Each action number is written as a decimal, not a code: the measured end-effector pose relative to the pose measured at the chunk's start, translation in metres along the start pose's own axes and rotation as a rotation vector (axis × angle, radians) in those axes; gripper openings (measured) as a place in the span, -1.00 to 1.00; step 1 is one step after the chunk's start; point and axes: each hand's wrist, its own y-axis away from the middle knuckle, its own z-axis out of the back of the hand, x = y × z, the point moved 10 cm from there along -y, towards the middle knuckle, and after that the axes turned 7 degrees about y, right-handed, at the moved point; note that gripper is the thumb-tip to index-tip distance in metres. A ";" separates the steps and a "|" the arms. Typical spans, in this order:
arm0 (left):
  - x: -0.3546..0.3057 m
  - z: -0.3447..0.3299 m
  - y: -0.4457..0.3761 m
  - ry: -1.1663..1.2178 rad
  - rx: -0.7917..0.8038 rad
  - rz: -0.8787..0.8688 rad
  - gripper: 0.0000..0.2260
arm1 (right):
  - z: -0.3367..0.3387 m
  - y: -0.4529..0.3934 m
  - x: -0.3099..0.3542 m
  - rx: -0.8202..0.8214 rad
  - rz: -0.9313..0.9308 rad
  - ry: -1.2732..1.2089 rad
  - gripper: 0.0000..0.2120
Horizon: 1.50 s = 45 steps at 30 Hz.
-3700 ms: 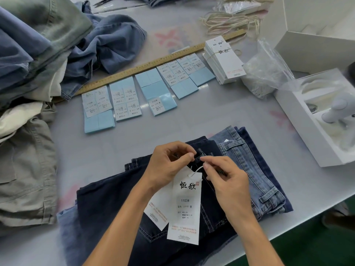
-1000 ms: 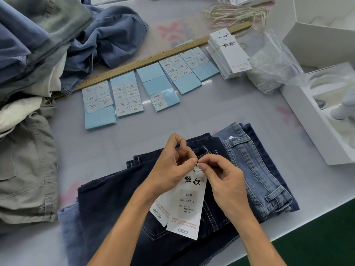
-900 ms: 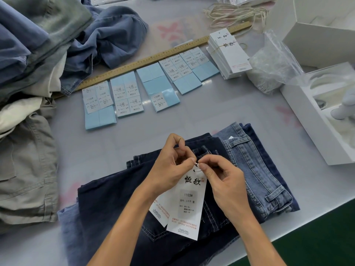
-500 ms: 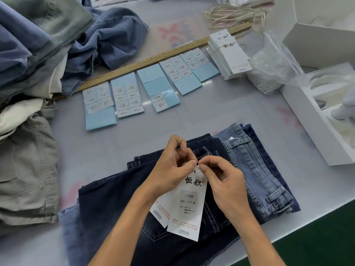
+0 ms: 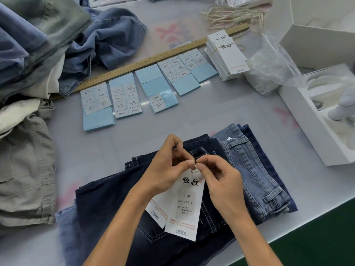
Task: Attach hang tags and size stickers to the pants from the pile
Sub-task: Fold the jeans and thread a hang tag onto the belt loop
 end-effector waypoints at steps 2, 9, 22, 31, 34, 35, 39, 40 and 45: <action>-0.004 0.007 -0.001 -0.027 -0.022 -0.009 -0.67 | 0.001 0.001 -0.001 -0.025 -0.007 -0.001 -0.82; -0.010 0.005 -0.001 -0.054 0.008 -0.013 -0.66 | 0.003 0.003 0.000 -0.065 0.004 -0.006 -0.80; -0.006 -0.006 -0.004 -0.026 0.055 0.006 -0.69 | 0.002 0.003 0.004 -0.063 0.055 0.030 -0.75; 0.002 -0.001 -0.007 -0.035 0.034 -0.005 -0.75 | 0.006 0.003 -0.002 -0.061 -0.020 -0.047 -0.83; -0.004 0.014 -0.007 -0.100 -0.087 -0.042 -0.78 | 0.007 0.003 -0.004 -0.079 -0.055 -0.015 -0.82; -0.007 0.023 -0.005 -0.110 -0.148 -0.057 -0.80 | 0.009 0.004 -0.003 -0.089 -0.060 0.034 -0.82; -0.011 0.049 0.012 -0.301 -0.307 -0.051 -0.92 | 0.026 0.010 0.006 -0.151 -0.006 0.288 -0.78; -0.010 0.051 0.019 -0.388 -0.300 -0.042 -0.89 | 0.031 0.012 0.011 -0.165 0.038 0.357 -0.76; 0.022 0.032 0.055 -0.871 -0.087 0.132 -0.54 | 0.036 0.027 0.024 -0.143 0.160 0.648 -0.80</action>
